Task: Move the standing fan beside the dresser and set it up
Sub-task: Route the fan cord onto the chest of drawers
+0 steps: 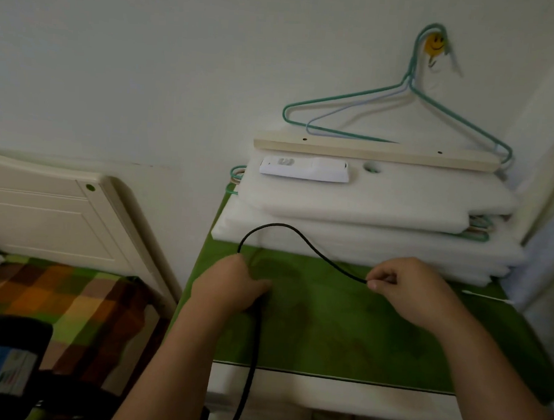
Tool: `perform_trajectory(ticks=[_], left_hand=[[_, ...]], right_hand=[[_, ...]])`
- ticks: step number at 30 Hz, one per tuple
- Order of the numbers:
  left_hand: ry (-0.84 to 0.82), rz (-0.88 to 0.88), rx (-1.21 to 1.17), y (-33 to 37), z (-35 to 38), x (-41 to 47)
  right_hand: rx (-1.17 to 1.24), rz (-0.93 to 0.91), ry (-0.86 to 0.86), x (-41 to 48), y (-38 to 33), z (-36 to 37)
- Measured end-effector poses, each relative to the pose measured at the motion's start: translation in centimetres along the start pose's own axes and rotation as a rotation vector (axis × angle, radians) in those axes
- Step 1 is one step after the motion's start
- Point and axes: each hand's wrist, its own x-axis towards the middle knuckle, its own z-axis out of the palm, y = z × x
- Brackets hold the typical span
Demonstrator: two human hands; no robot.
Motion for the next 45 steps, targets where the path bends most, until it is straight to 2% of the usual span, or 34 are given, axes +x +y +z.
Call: perform_trajectory(ticks=[3,6,10,12,14,17,20,22,28,33,35,38,43,45], left_hand=[[0.213,-0.039,-0.098,-0.6,0.5,-0.1],[0.411,-0.002,-0.128,-1.0,1.4,-0.2],[0.489,0.225,-0.080,-0.6,2.7,0.0],[0.478,0.346,-0.054,-0.3,3.7,0.0],[0.401,0.392,-0.011,0.4,4.6,-0.2],[0.261,0.349,0.102,0.6,5.7,-0.2],[0.198,0.292,0.156,0.5,6.1,0.1],[0.193,0.283,0.168,0.5,6.2,0.2],[0.230,0.293,0.197,0.3,6.6,-0.1],[0.234,0.310,0.205,0.2,6.6,-0.2],[0.238,0.313,0.205,0.2,6.7,-0.2],[0.248,0.316,0.192,0.2,6.7,-0.2],[0.264,0.316,0.167,0.1,6.8,-0.2],[0.271,0.312,0.140,0.1,6.7,-0.2]], right_hand=[[-0.036,-0.008,0.016,-0.3,0.3,0.4],[-0.105,-0.044,0.066,-0.3,0.3,0.5],[-0.178,-0.073,0.108,0.0,0.1,0.7],[-0.217,-0.075,0.141,0.1,-0.2,0.9],[-0.239,-0.060,0.174,0.1,-0.5,1.3],[-0.277,-0.067,0.214,-0.4,-0.7,2.3],[-0.209,-0.106,0.322,-1.1,-0.8,4.0],[-0.169,-0.140,0.417,-1.4,-0.7,5.1],[-0.057,-0.204,0.529,-2.0,0.2,6.8],[0.088,-0.091,0.693,-2.0,2.1,5.5],[0.096,-0.070,0.695,-1.9,2.9,4.6],[0.139,-0.092,0.602,-1.6,4.1,3.0],[0.074,-0.117,0.511,-2.0,5.3,1.8],[0.135,-0.104,0.484,-2.4,5.3,1.9]])
